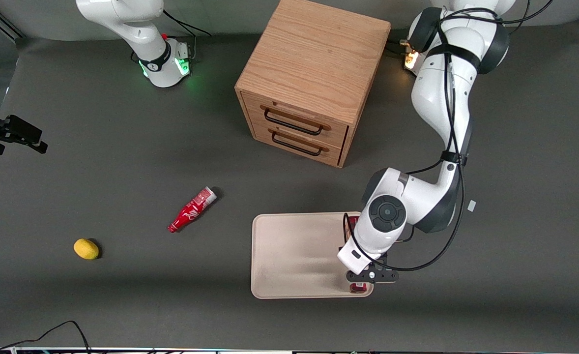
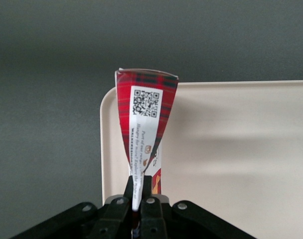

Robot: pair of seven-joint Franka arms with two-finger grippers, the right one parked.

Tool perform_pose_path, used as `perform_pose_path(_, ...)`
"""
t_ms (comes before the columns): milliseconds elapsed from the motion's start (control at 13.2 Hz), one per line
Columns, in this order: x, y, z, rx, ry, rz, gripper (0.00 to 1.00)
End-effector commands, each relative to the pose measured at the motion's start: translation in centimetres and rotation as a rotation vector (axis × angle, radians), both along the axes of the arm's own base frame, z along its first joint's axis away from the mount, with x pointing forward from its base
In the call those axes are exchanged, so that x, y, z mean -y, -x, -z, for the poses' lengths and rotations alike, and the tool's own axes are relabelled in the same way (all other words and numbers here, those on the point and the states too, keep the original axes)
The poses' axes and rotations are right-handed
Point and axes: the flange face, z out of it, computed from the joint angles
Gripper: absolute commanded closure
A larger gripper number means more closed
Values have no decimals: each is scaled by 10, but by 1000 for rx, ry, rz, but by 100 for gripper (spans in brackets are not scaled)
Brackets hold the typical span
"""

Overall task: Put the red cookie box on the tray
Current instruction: 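Lower the box onto the tray and open the left gripper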

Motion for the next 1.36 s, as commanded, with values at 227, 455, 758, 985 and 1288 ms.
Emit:
perform_pose_path(227,3,-5,8,31,-9,1,85)
perform_pose_path(455,3,-5,11,30,-8,1,0)
perform_pose_path(758,4,-5,10,35,-7,2,0)
perform_pose_path(985,3,-5,8,29,-9,-1,0)
perform_pose_path(1288,0,9,-42,-73,-38,-14,0)
